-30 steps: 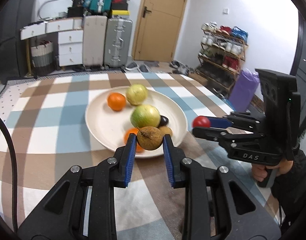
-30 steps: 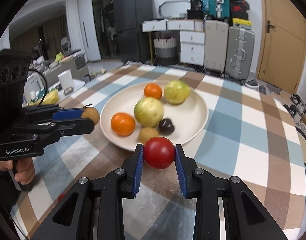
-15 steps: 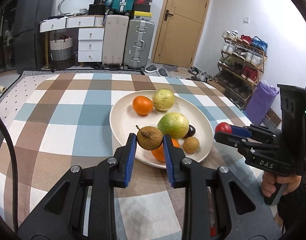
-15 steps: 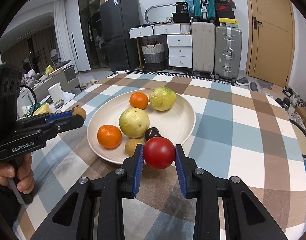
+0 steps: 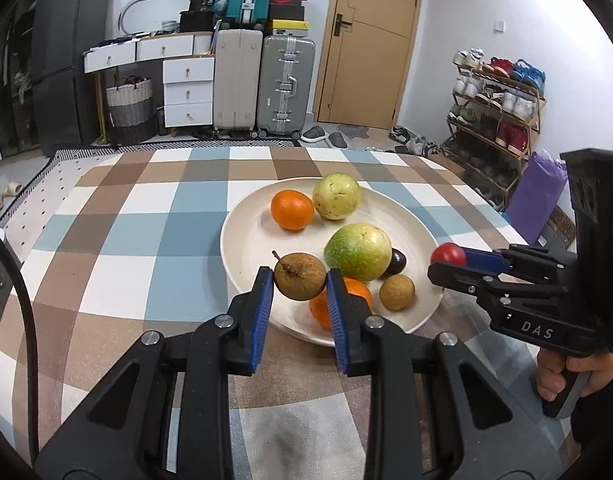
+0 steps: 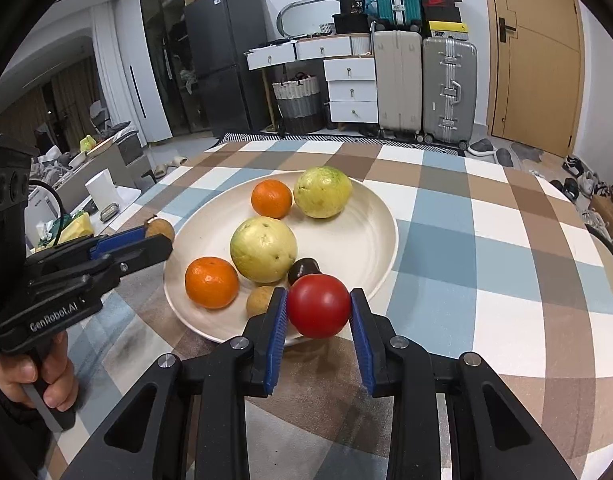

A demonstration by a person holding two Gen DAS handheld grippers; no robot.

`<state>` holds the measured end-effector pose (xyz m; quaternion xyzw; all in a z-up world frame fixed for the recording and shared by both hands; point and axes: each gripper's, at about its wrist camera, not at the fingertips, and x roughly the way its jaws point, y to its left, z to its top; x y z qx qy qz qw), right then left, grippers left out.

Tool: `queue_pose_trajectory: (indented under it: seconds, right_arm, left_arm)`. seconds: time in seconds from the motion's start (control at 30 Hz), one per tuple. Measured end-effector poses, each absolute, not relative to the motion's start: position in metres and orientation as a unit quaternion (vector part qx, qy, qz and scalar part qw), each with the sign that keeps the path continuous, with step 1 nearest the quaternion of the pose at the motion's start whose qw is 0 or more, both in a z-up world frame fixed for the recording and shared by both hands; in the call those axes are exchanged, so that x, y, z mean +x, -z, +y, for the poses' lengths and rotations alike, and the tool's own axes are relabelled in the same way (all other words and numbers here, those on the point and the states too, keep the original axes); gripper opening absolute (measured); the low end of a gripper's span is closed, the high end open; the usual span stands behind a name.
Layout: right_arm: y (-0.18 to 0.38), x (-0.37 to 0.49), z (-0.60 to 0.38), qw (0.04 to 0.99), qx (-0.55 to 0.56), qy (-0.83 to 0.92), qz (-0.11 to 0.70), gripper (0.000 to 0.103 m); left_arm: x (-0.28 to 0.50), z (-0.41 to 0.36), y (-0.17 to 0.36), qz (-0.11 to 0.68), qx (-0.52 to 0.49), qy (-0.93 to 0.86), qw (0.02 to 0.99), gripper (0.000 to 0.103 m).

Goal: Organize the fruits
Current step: 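Carry the tomato and pear onto the white plate and open both tools, then withdraw both tools from the plate toward the last tomato and plum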

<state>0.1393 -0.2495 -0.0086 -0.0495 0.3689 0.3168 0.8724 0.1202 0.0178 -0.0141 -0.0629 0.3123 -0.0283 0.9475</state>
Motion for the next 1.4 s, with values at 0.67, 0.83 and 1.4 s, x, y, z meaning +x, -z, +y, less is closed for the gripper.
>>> queue_pose_trajectory:
  seconds: [0.67, 0.83, 1.4]
  right_arm:
    - [0.000, 0.129, -0.256, 0.889, -0.044, -0.311, 0.332, 0.091]
    - [-0.004, 0.124, -0.256, 0.893, -0.049, -0.316, 0.316, 0.101]
    - [-0.006, 0.112, -0.274, 0.893, -0.043, -0.300, 0.333, 0.103]
  left_arm:
    - [0.109, 0.021, 0.009, 0.283, -0.062, 0.008, 0.957, 0.085]
    - [0.105, 0.022, 0.011, 0.295, -0.062, 0.009, 0.953, 0.089]
    - [0.077, 0.016, 0.014, 0.307, -0.057, 0.006, 0.950, 0.103]
